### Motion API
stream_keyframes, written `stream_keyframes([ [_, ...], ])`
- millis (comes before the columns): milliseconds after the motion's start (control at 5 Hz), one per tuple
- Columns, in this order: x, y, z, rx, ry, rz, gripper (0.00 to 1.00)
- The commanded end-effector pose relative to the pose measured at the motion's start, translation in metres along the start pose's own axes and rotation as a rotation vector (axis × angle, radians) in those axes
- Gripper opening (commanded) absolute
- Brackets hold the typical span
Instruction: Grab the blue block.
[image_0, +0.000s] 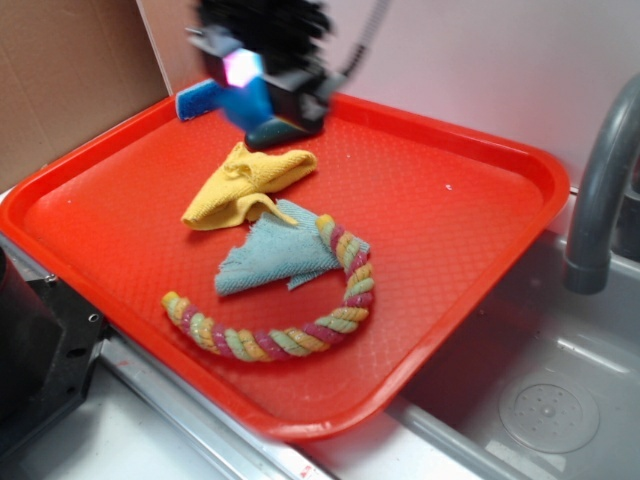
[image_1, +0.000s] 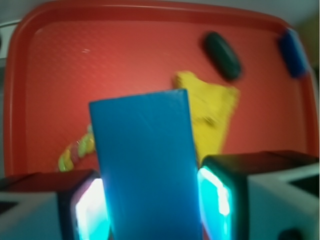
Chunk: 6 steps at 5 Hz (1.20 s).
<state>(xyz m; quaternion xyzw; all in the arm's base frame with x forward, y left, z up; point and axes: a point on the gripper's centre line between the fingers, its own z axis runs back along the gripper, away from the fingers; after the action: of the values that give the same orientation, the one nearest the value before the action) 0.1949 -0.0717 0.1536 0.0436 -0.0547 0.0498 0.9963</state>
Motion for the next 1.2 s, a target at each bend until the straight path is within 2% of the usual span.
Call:
stream_keyframes([
  [0, -0.043, 0.029, 0.019, -0.01, 0.011, 0.265, 0.0],
  [200, -0.068, 0.045, 0.03, -0.069, -0.042, 0.357, 0.0],
  [400, -0.062, 0.05, 0.033, -0.067, -0.048, 0.339, 0.0],
  [600, -0.051, 0.063, 0.032, -0.122, -0.116, 0.273, 0.0],
  [800, -0.029, 0.078, 0.024, -0.111, -0.06, 0.277, 0.0],
  [1000, -0.011, 0.079, 0.029, -0.092, -0.058, 0.25, 0.0],
])
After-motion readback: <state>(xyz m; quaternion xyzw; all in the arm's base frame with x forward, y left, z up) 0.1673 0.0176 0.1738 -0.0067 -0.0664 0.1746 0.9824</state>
